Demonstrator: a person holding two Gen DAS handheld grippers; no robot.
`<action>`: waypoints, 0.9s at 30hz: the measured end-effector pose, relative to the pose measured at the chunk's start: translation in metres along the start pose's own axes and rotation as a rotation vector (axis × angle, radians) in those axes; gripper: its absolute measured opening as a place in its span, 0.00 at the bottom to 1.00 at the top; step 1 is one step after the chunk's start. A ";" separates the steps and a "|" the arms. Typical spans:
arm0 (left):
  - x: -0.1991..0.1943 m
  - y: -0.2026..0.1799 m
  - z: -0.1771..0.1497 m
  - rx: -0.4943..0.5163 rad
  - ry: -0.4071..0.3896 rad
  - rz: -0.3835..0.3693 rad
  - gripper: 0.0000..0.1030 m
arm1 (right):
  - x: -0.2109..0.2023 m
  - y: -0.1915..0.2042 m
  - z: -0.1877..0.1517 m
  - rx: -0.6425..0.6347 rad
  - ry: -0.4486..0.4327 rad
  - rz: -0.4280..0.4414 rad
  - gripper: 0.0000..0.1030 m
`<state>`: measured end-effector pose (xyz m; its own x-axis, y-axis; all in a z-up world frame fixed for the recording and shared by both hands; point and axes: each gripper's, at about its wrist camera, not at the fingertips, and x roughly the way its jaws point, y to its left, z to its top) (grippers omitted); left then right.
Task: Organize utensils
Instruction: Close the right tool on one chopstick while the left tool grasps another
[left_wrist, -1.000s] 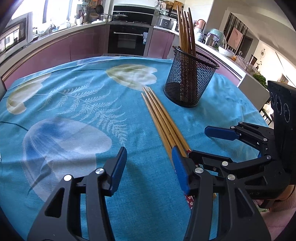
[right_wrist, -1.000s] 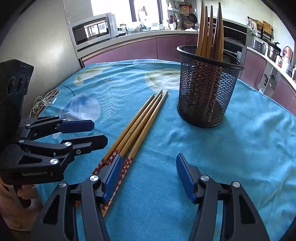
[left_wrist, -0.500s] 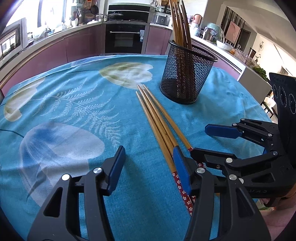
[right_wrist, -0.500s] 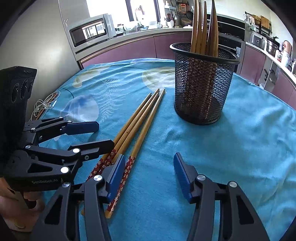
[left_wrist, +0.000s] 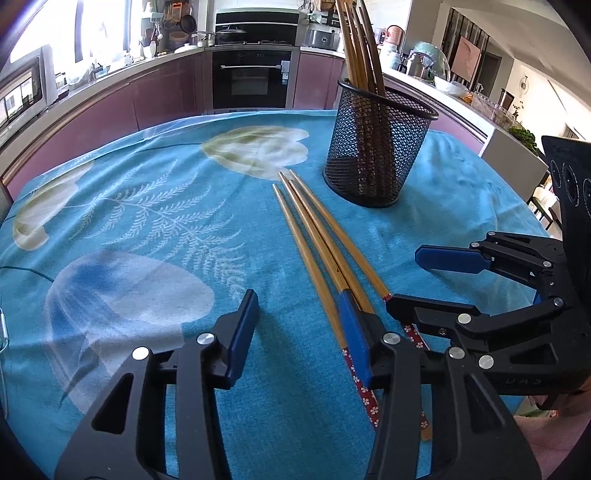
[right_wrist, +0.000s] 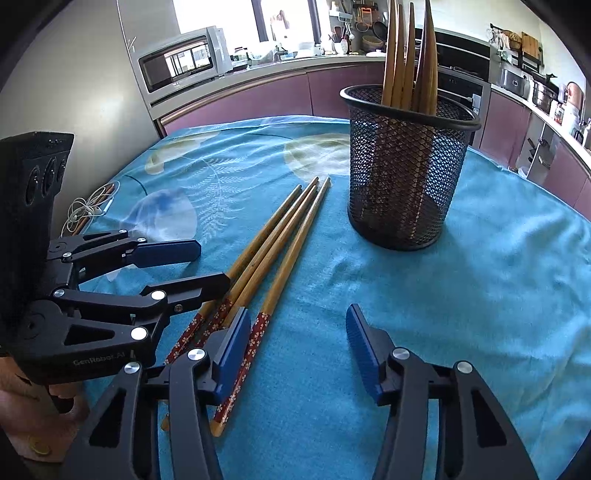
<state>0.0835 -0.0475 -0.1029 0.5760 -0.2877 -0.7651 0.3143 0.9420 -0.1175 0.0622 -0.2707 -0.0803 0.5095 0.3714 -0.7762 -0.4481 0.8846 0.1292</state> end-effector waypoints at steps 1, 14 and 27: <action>0.000 0.001 0.000 -0.004 0.000 0.000 0.38 | 0.000 0.000 0.000 -0.002 0.000 -0.001 0.49; 0.005 0.001 0.008 -0.002 0.008 0.025 0.30 | 0.011 0.005 0.013 -0.022 0.008 -0.012 0.40; 0.019 0.006 0.023 -0.015 0.020 0.028 0.22 | 0.024 0.000 0.029 -0.017 0.014 -0.020 0.27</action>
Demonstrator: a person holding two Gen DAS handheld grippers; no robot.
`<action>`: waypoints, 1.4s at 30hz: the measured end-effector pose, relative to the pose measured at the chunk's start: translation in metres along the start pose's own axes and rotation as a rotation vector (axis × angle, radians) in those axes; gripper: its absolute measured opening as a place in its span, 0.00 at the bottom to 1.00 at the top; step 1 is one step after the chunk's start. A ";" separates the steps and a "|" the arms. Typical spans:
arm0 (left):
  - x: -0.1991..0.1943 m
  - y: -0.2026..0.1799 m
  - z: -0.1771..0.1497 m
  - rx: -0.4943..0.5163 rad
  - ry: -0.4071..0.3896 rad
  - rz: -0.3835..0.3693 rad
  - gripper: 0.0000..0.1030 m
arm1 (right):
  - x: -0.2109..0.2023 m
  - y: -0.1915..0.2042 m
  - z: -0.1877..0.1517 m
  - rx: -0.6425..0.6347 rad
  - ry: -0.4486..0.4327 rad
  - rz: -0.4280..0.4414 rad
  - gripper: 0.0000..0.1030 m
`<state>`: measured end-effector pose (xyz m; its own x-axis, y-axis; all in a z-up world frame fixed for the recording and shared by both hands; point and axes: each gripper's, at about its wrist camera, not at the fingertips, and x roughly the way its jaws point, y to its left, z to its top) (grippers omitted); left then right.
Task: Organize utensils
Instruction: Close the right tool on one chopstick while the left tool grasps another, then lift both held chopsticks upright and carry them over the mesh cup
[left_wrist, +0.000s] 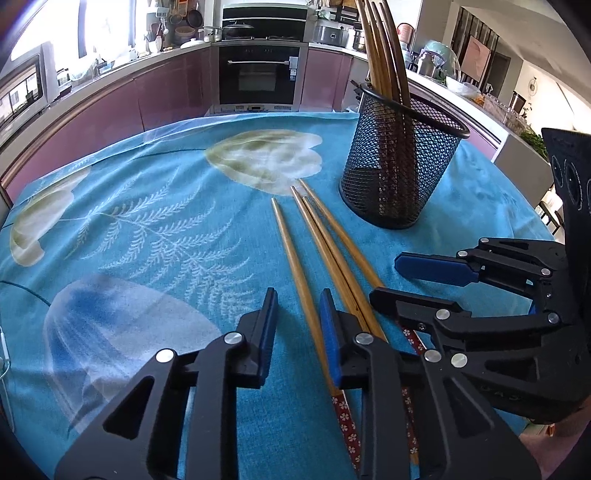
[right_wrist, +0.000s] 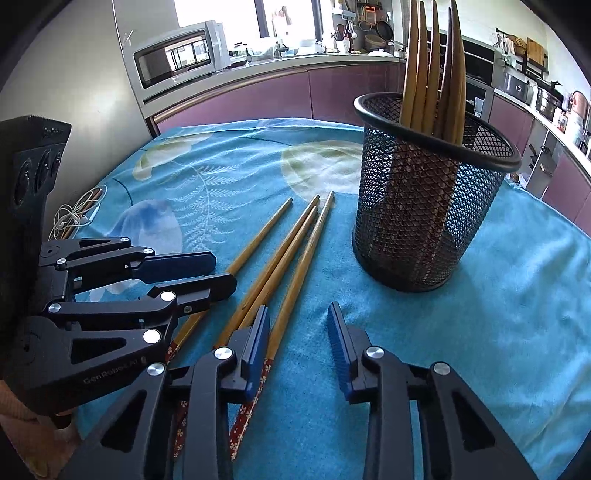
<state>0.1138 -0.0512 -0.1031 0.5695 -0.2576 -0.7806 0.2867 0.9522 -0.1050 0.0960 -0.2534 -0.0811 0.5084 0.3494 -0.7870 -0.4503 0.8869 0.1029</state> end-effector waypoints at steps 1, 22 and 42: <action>0.001 -0.001 0.001 0.002 0.001 0.001 0.22 | 0.001 -0.001 0.001 0.001 0.001 -0.001 0.25; 0.006 0.002 0.010 -0.064 0.000 -0.002 0.07 | 0.000 -0.018 0.001 0.097 -0.004 0.053 0.06; -0.006 -0.001 0.001 -0.059 0.002 -0.060 0.07 | -0.009 -0.017 -0.010 0.104 0.005 0.126 0.06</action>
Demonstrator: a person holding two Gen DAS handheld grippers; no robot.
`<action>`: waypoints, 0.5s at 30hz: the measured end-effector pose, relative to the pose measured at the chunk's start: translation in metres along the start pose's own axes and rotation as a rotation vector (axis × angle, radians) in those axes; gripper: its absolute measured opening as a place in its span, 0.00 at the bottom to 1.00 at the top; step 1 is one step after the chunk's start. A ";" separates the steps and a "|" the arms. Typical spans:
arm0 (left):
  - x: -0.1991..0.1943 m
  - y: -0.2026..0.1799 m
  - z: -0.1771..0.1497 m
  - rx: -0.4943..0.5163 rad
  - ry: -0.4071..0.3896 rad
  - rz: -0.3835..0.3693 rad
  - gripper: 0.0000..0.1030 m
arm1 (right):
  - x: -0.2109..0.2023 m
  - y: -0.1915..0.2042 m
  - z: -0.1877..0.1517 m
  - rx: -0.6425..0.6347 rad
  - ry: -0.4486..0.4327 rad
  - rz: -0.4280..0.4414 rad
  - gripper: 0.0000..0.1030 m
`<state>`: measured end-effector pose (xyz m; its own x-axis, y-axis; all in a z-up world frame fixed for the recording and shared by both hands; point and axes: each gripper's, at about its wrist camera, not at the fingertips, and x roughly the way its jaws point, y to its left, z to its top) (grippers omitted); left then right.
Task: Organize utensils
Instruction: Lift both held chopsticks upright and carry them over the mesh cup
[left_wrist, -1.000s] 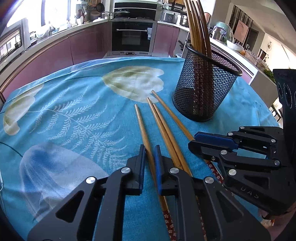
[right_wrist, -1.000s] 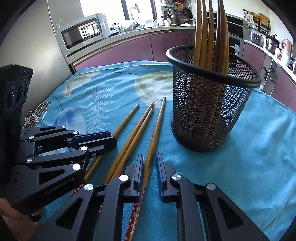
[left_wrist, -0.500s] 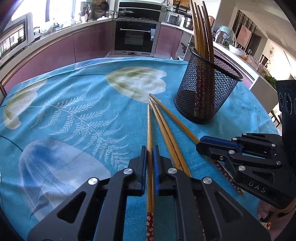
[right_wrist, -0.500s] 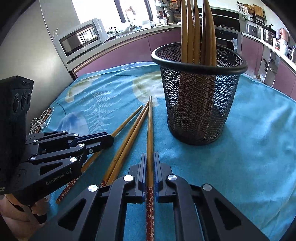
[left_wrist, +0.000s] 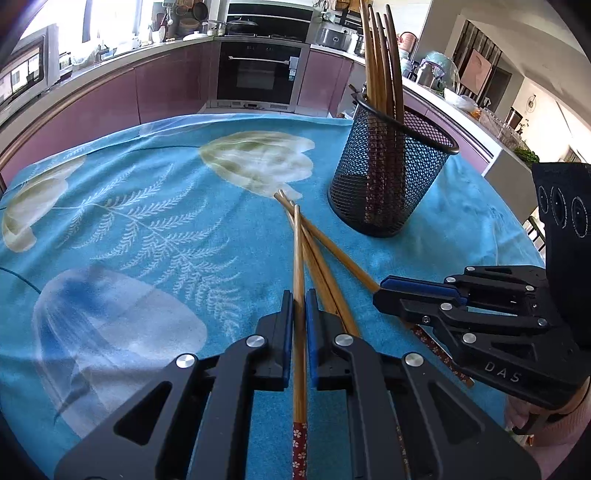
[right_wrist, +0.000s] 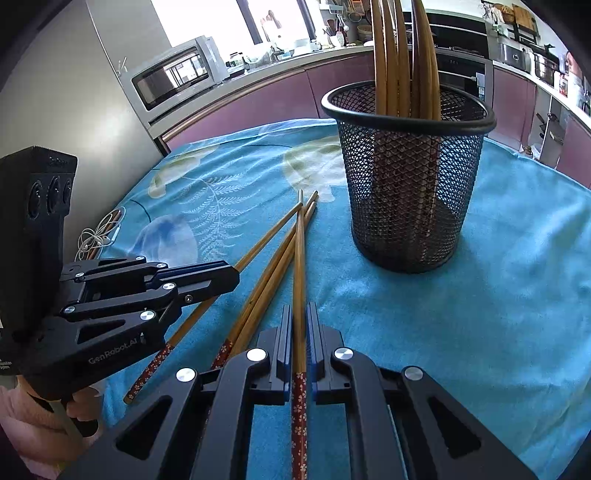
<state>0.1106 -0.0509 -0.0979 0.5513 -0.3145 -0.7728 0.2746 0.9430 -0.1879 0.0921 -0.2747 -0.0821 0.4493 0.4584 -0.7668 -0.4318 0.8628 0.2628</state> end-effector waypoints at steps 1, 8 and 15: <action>0.001 0.000 -0.001 0.001 0.006 -0.001 0.07 | 0.001 0.000 0.000 -0.001 0.002 -0.001 0.06; 0.008 -0.001 -0.001 0.025 0.025 0.002 0.08 | 0.007 0.004 0.007 -0.031 0.015 -0.030 0.07; 0.011 -0.002 0.004 0.032 0.028 0.011 0.08 | 0.011 0.005 0.011 -0.041 0.015 -0.038 0.07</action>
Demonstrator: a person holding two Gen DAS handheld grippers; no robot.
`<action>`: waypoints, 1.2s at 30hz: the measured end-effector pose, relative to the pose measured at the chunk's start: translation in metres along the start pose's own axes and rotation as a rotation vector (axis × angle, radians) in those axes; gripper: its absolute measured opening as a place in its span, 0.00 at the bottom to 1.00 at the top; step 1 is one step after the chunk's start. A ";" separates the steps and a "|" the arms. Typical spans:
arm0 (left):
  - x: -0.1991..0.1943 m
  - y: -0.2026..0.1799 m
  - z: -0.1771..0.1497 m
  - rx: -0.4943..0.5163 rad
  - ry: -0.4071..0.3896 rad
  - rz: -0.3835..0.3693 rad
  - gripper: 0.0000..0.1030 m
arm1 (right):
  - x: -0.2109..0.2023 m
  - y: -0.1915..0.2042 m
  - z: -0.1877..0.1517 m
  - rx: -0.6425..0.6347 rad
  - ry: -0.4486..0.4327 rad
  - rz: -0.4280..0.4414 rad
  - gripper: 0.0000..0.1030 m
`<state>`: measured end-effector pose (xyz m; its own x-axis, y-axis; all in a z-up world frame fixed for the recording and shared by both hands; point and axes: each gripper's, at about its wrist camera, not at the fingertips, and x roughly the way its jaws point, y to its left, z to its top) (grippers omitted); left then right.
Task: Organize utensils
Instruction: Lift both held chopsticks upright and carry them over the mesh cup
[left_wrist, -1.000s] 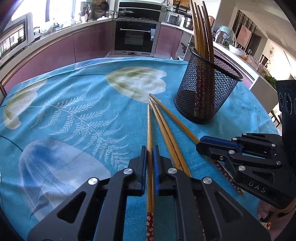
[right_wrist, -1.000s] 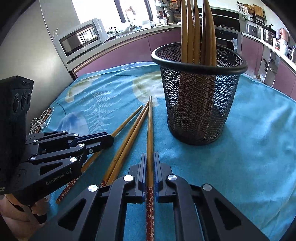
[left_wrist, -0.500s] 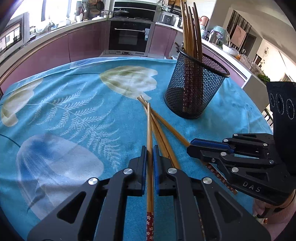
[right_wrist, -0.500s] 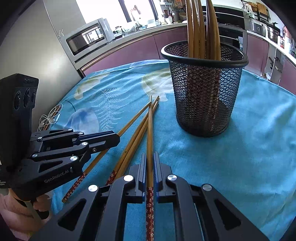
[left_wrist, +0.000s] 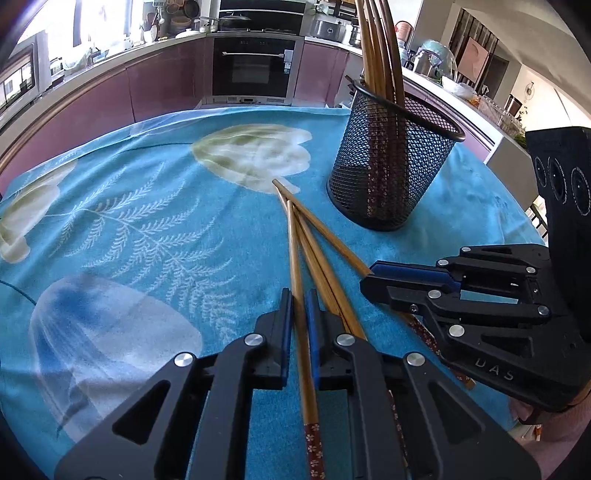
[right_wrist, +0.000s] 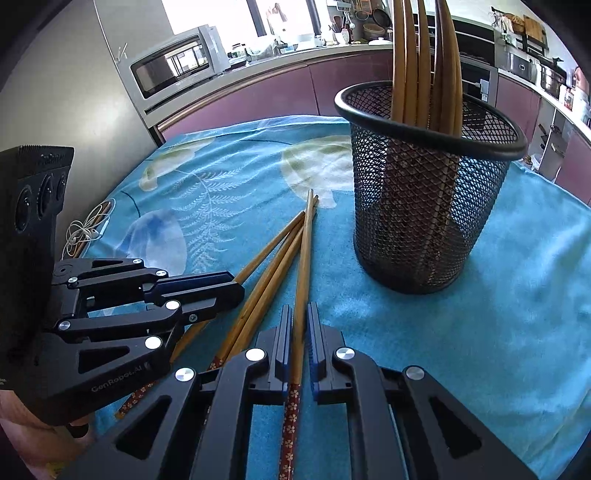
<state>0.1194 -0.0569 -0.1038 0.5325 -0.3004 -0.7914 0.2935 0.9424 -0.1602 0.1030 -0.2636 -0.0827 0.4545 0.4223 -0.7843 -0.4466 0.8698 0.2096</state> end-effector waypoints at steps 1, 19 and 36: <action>0.000 0.000 0.000 -0.008 -0.003 0.001 0.08 | -0.001 -0.001 -0.001 0.005 -0.004 0.003 0.07; -0.055 0.000 0.012 -0.038 -0.104 -0.145 0.07 | -0.064 -0.008 -0.001 0.028 -0.152 0.097 0.05; -0.117 -0.007 0.038 -0.032 -0.251 -0.258 0.07 | -0.122 -0.024 0.021 0.024 -0.337 0.087 0.06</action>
<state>0.0854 -0.0338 0.0123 0.6237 -0.5520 -0.5535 0.4208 0.8338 -0.3574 0.0741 -0.3305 0.0202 0.6466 0.5519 -0.5265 -0.4783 0.8311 0.2838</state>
